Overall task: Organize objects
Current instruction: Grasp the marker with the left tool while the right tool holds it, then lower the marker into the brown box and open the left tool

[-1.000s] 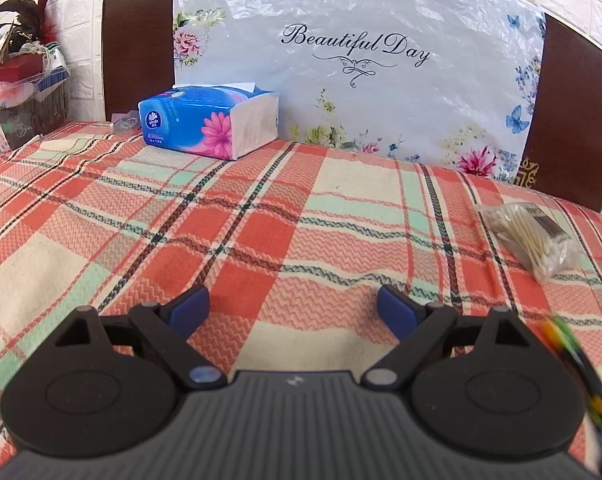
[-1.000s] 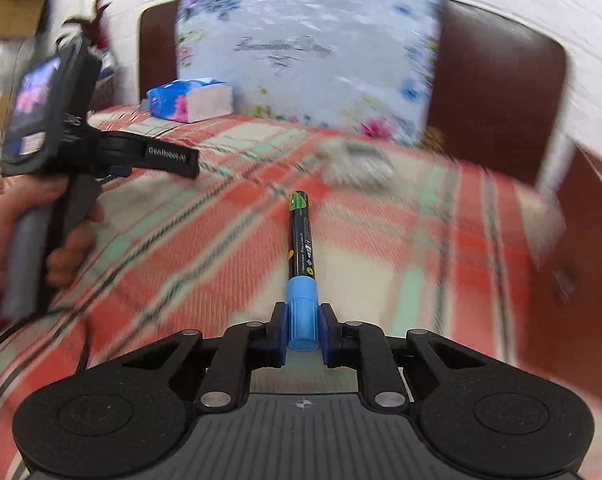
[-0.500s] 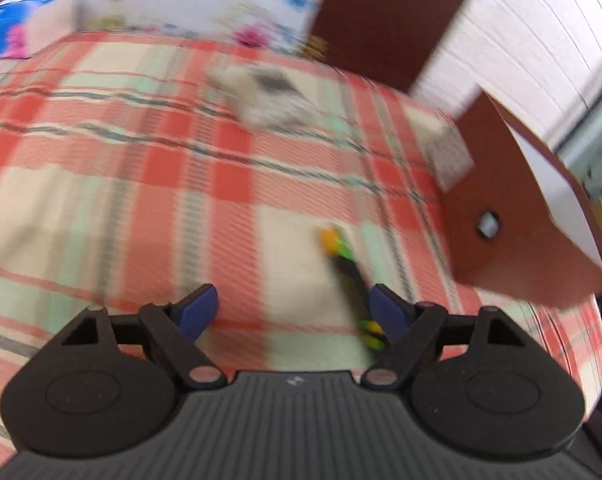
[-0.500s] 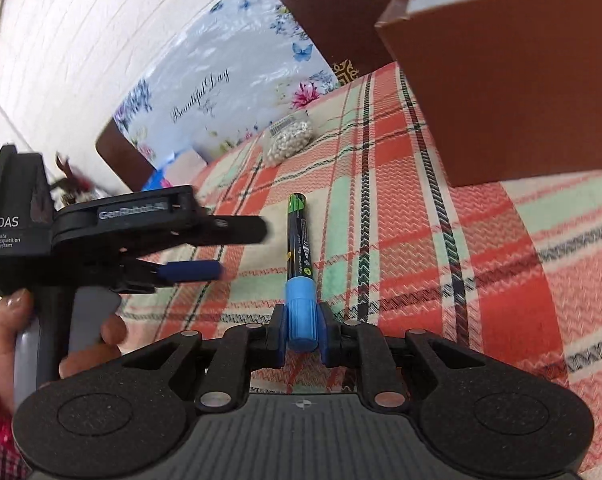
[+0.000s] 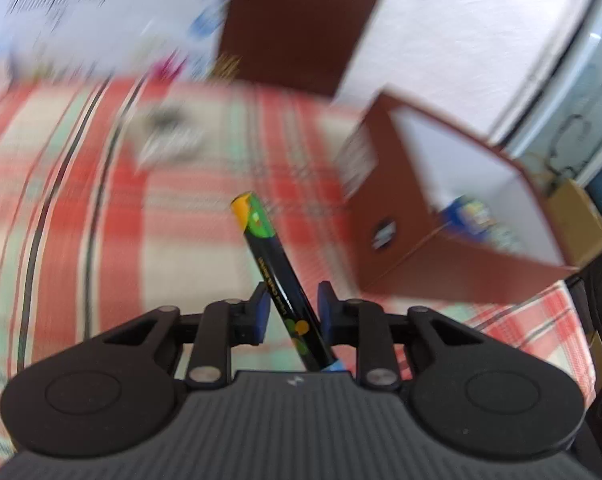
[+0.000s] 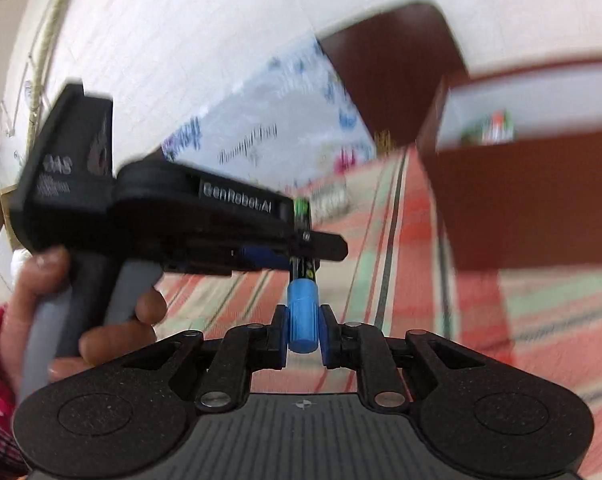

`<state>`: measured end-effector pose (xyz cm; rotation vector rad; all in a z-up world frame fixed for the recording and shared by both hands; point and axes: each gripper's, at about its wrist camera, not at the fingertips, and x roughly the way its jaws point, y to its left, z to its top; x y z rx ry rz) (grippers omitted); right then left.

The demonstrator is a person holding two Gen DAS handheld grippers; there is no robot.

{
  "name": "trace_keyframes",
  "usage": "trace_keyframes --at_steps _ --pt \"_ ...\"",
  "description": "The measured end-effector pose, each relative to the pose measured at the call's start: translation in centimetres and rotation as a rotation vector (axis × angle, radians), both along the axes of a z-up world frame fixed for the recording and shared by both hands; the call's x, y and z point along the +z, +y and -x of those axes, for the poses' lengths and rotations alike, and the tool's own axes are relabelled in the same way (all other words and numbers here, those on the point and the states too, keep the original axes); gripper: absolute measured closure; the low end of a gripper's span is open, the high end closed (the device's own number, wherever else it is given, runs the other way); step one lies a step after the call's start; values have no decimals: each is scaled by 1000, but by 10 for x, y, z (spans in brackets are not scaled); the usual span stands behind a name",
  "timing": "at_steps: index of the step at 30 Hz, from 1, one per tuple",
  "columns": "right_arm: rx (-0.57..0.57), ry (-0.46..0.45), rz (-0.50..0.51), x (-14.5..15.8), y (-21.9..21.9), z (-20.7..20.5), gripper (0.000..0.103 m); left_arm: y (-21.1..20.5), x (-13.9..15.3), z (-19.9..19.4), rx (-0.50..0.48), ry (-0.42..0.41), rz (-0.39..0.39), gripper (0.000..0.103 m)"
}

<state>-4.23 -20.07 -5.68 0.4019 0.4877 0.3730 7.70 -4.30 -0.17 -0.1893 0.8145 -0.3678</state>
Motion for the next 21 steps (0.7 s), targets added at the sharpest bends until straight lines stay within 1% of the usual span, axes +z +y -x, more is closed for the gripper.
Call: trace_keyframes --at_steps 2,4,7,9,11,15,16,17,18,19,21 --pt "-44 -50 4 13 -10 3 87 -17 22 0 -46 -66 -4 80" --pt "-97 -89 -2 24 -23 2 87 -35 40 -5 -92 -111 -4 80" --pt "-179 -132 24 39 -42 -2 87 -66 55 -20 -141 -144 -12 80" --pt "-229 -144 46 43 -53 -7 87 -87 61 -31 -172 -161 -16 80" --pt "-273 -134 40 43 -65 -16 87 -108 60 -42 -194 -162 -28 80" --pt "-349 -96 24 35 -87 -36 85 -142 46 -68 -228 -157 -78 78" --pt "-362 -90 33 33 -88 -41 83 -149 41 -74 -220 -153 -105 77" --pt "-378 -103 58 30 -88 -45 87 -154 36 -81 -201 -143 -136 76" --pt "-392 -119 98 30 -85 -48 87 -157 31 -85 -176 -134 -168 72" --pt "-396 -127 133 31 -82 -49 85 -157 27 -87 -158 -125 -186 72" --pt "-395 -145 164 30 -78 -49 72 -152 25 -85 -160 -131 -179 71"
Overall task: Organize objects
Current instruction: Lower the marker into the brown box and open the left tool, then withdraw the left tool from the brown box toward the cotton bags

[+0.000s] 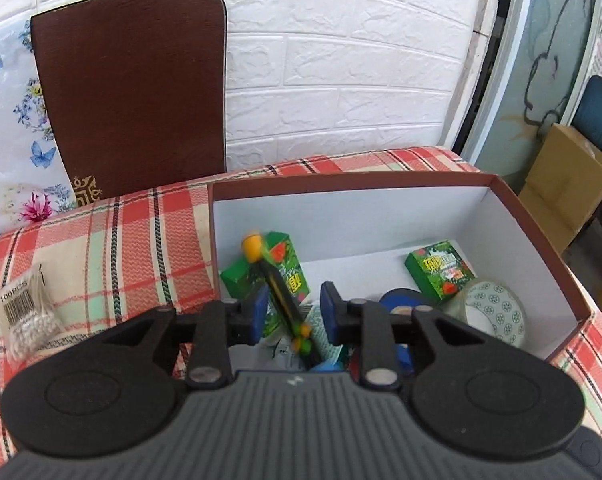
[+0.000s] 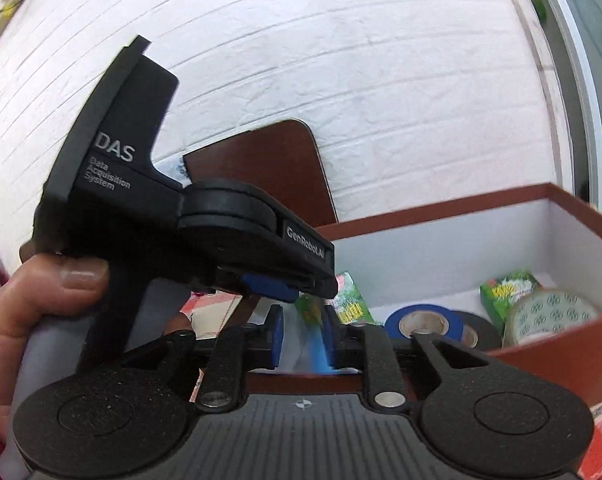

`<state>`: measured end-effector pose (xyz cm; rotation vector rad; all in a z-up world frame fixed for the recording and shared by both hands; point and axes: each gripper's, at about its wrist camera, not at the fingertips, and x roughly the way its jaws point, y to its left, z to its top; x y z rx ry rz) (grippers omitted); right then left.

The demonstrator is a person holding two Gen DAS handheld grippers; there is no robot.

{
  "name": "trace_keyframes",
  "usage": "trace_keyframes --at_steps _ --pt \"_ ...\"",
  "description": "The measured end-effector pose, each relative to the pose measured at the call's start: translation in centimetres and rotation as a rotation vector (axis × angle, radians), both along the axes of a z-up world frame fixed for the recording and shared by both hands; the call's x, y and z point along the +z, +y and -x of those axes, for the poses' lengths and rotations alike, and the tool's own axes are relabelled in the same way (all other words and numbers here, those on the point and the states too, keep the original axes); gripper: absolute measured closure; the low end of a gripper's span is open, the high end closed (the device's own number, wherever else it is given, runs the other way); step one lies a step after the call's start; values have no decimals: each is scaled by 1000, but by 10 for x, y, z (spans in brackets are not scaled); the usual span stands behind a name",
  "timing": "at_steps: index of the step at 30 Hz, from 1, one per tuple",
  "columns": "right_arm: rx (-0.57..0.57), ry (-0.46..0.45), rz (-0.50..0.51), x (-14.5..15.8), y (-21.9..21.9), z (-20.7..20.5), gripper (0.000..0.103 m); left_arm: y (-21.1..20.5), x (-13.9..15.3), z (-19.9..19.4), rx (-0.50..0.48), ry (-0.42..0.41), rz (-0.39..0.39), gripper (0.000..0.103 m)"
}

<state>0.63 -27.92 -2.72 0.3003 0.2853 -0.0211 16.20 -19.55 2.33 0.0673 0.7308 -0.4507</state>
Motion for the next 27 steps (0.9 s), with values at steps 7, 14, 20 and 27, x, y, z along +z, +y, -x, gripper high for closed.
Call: trace_keyframes --at_steps 7,14,20,27 --pt "-34 -3 -26 -2 -3 7 65 8 9 26 6 -58 -22 62" --pt "-65 -15 8 10 13 38 63 15 13 66 -14 -119 -61 56" --pt "-47 51 13 0 19 62 62 31 5 88 20 -113 -93 48" --pt "-9 149 2 -17 29 65 62 52 0 106 62 -126 -103 43"
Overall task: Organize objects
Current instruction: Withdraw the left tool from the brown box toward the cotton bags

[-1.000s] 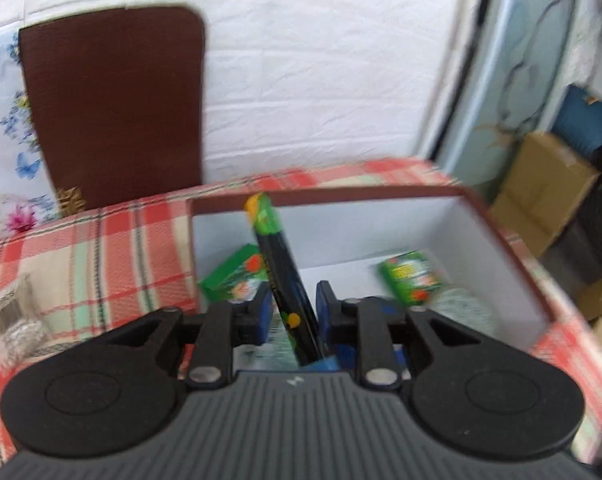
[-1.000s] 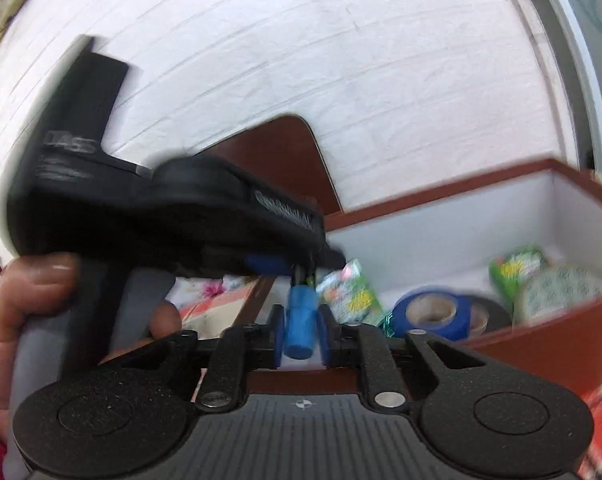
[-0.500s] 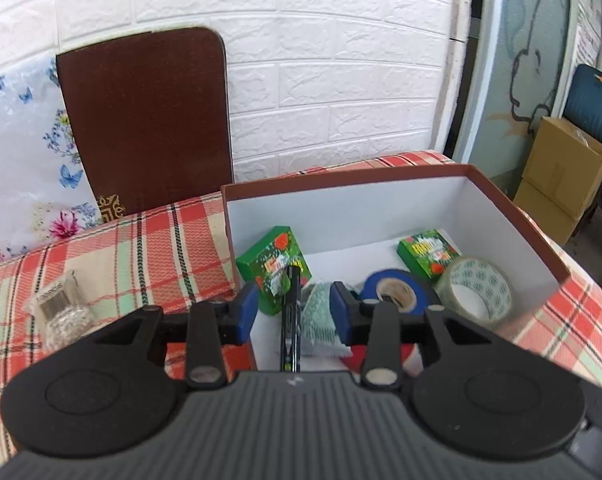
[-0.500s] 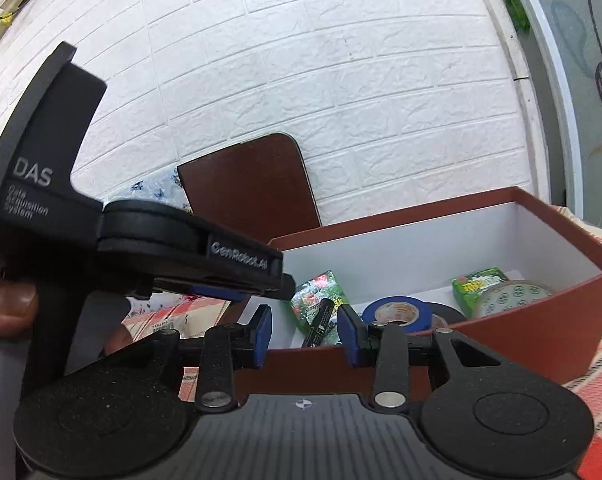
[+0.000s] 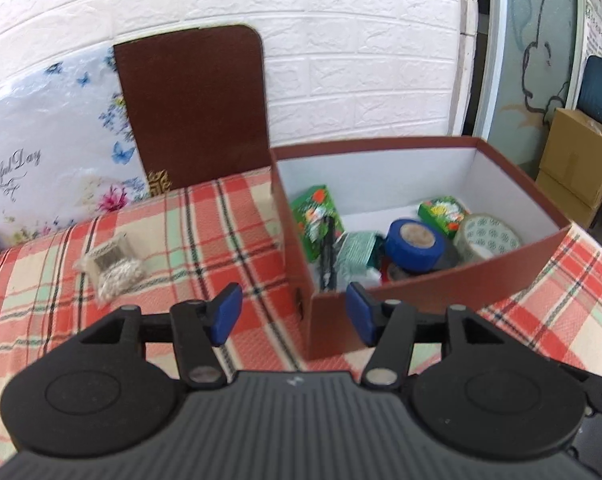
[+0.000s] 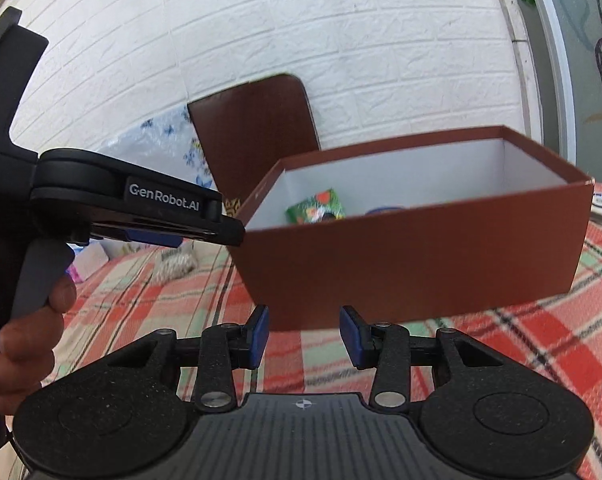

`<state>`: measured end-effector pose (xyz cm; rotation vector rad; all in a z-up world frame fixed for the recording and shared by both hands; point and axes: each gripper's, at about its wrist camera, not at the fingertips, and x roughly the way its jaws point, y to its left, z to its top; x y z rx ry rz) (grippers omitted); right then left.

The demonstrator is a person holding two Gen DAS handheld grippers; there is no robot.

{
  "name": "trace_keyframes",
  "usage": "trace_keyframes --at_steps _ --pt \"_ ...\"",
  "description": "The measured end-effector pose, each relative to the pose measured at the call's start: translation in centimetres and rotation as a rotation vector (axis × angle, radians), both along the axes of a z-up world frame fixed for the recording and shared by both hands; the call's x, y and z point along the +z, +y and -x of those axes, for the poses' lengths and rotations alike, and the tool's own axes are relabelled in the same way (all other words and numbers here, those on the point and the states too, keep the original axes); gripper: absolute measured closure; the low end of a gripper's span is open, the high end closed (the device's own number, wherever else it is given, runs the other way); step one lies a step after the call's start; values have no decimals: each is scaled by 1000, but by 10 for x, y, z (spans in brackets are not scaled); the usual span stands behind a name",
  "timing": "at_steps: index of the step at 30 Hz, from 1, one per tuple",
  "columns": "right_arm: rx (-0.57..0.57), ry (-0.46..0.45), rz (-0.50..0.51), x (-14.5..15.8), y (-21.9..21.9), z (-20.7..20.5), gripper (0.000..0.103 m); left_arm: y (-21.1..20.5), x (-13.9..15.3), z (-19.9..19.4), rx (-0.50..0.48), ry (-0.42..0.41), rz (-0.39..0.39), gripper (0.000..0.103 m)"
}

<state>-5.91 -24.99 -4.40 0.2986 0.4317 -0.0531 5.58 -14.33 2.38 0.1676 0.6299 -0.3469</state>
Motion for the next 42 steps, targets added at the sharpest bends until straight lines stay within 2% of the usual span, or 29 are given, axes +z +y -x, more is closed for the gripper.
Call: trace_keyframes --at_steps 20,27,31,42 --pt "121 197 65 -29 43 -14 59 52 -63 7 129 131 -88 42" --pt "132 203 120 -31 50 -14 54 69 -82 1 171 173 -102 41" --pt "136 205 149 -32 54 -14 52 77 -84 -1 184 168 -95 36" --pt "137 214 214 -34 70 -18 44 93 -87 -4 210 155 -70 30"
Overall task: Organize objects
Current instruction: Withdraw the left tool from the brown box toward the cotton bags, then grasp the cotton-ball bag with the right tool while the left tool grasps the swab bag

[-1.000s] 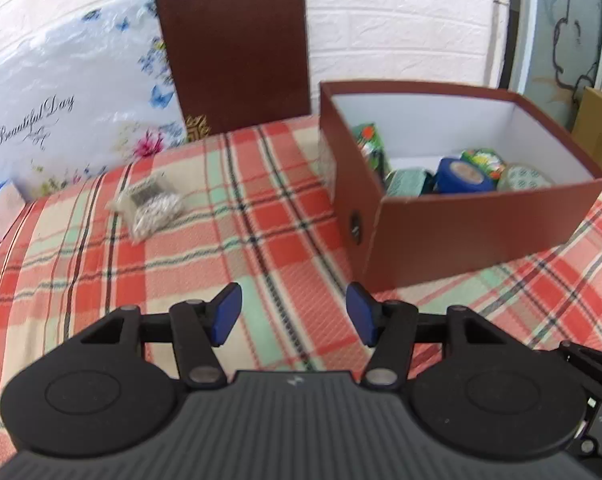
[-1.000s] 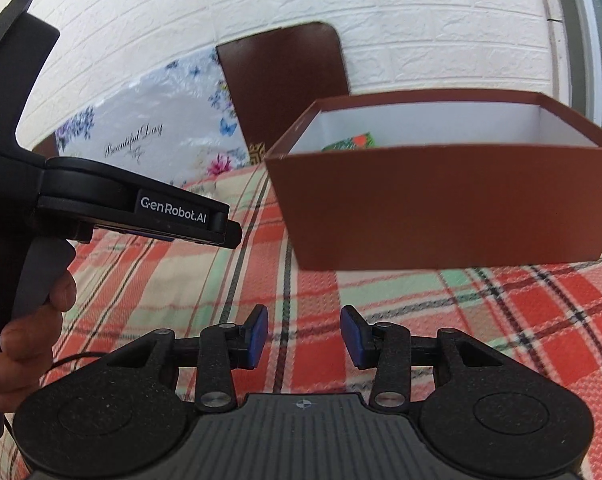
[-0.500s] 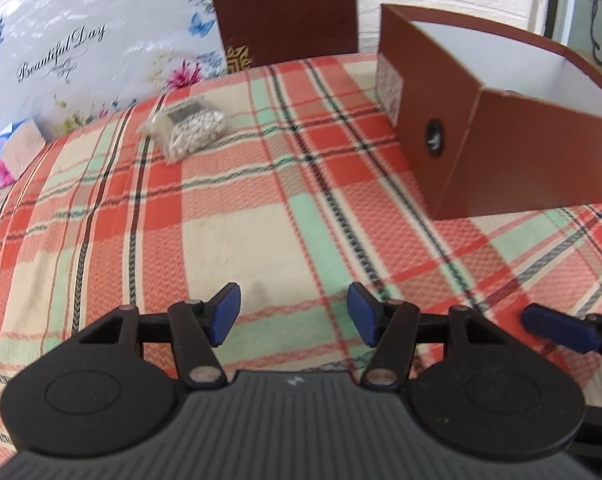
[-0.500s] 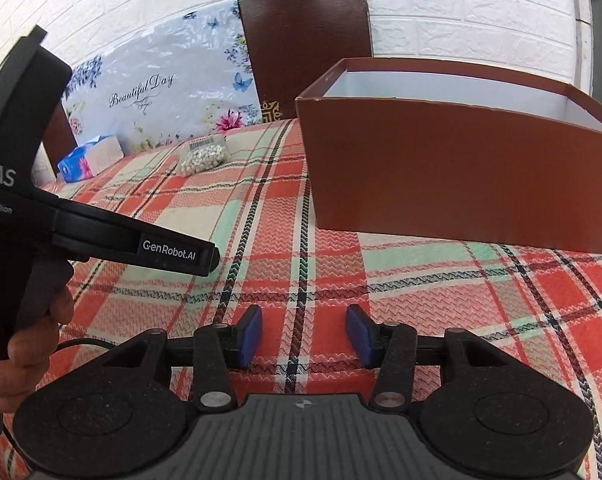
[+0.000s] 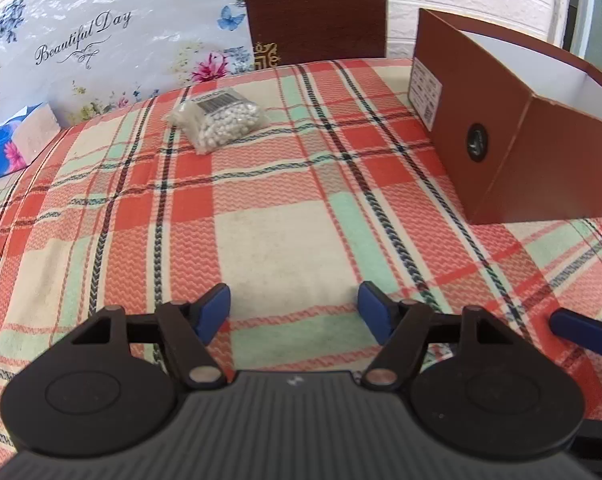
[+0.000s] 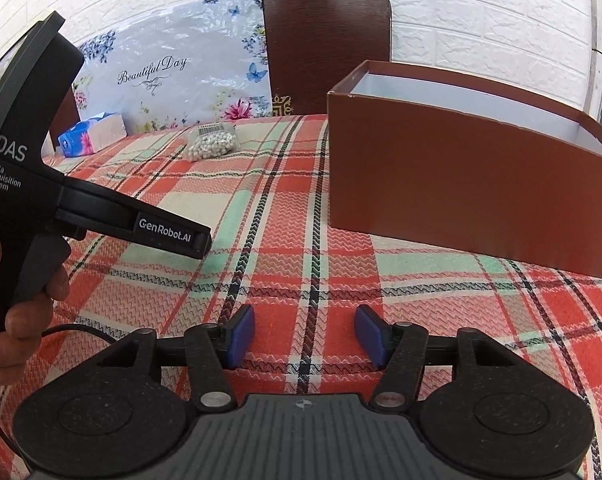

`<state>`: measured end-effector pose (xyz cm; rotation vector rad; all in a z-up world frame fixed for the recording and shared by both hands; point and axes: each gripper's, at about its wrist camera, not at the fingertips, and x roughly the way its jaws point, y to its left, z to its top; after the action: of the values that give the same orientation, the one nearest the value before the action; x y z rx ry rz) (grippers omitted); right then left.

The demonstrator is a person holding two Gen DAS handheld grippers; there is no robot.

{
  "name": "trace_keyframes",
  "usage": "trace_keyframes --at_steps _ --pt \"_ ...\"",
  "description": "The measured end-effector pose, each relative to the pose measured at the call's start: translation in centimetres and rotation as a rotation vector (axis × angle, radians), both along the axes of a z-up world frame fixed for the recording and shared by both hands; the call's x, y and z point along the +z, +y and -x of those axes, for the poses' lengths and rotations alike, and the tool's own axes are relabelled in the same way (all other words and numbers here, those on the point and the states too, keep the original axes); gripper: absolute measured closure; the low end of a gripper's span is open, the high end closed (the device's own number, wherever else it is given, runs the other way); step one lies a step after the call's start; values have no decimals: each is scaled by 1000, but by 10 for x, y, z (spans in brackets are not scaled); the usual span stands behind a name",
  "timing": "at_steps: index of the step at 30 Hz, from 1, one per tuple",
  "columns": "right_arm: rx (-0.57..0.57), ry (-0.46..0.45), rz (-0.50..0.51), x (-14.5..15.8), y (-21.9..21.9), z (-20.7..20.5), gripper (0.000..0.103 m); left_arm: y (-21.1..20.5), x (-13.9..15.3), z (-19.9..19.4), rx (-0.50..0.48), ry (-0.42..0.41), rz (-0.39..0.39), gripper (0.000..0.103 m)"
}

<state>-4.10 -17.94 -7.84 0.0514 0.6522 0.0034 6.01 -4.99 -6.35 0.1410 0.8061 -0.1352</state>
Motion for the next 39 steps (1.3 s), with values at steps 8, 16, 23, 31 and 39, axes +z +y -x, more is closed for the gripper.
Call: trace_keyframes --at_steps 8,16,23,31,39 --pt "32 6 47 -1 15 -7 44 17 -2 -6 21 -19 16 26" --pt "102 5 91 -2 35 -21 45 40 -6 -13 60 -45 24 23" --pt "142 5 115 -3 50 -36 45 60 -8 -20 99 -74 16 19" --pt "195 -10 129 -5 71 -65 44 101 -10 -37 163 -132 -18 12" --pt "180 -31 90 -7 85 -135 26 188 -15 -53 403 -183 118 8"
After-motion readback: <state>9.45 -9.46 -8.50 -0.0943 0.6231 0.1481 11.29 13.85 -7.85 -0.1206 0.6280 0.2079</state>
